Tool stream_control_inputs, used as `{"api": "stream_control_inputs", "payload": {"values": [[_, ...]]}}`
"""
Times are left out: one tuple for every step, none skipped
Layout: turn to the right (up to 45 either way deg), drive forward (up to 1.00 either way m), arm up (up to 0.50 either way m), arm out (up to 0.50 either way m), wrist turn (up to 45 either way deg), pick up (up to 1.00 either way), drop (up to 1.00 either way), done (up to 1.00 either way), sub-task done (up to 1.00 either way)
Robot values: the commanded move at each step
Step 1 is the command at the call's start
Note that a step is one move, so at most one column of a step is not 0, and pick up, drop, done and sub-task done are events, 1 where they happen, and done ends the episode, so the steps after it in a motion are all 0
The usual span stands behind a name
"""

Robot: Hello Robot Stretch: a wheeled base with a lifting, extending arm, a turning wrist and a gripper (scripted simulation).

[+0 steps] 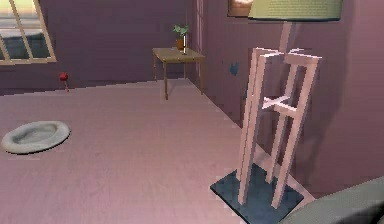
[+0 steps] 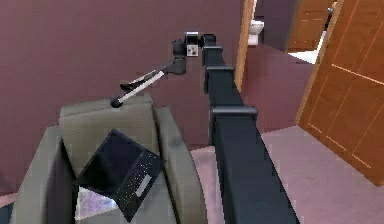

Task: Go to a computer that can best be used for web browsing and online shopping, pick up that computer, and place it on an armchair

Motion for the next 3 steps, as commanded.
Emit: {"api": "stream_control_inputs", "payload": {"values": [[0.0, 0.0, 0.0, -0.1, 0.0, 0.0, 0.0, 0.0, 0.0], [0.0, 0.0, 0.0, 0.0, -39.0, 0.0, 0.0, 0.0, 0.0], [0.0, 0.0, 0.0, -0.38, 0.0, 0.0, 0.0, 0.0, 0.0]]}}
